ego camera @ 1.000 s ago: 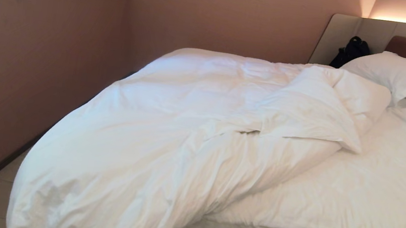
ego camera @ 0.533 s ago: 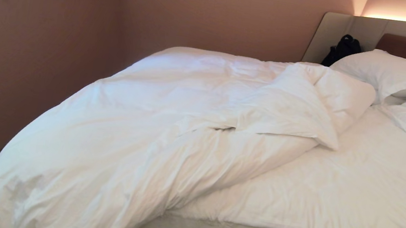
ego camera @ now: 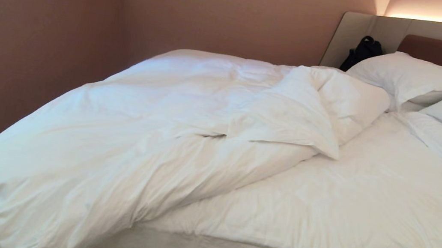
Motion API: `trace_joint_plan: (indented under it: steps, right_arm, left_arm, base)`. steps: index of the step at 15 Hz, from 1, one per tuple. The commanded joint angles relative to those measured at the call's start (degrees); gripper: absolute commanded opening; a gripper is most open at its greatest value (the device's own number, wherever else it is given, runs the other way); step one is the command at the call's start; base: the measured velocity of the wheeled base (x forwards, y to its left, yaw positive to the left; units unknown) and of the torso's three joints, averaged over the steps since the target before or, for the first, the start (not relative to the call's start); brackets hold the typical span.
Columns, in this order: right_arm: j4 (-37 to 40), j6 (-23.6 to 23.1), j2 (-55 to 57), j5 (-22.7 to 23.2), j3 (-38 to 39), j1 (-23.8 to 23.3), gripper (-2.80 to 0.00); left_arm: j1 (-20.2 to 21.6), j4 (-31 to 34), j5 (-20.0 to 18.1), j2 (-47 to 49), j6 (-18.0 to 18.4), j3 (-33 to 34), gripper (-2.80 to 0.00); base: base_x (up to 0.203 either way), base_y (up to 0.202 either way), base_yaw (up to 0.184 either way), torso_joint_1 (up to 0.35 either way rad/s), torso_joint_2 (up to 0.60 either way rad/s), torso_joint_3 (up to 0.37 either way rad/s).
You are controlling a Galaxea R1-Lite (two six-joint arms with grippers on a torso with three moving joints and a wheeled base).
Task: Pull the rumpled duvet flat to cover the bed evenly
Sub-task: Hold the folded corner of the quilt
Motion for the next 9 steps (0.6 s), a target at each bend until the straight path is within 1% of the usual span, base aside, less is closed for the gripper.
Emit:
trace_joint_plan:
  steps: [1,9]
  right_arm:
    - [0.02,-0.02,0.06,0.02,0.01,-0.02,-2.8]
    - [0.02,-0.02,0.06,0.02,0.01,-0.02,-2.8]
  left_arm:
    - [0.03,-0.03,0.0,-0.02,0.03,0.0,-2.8]
    - [0.03,-0.03,-0.18,-0.02,-0.12,-0.09,-2.8]
  base:
    - [0.0,-0.194,0.001,0.003,0.0,-0.004]
    - [0.0,-0.194,0.001,0.004,0.0,0.003]
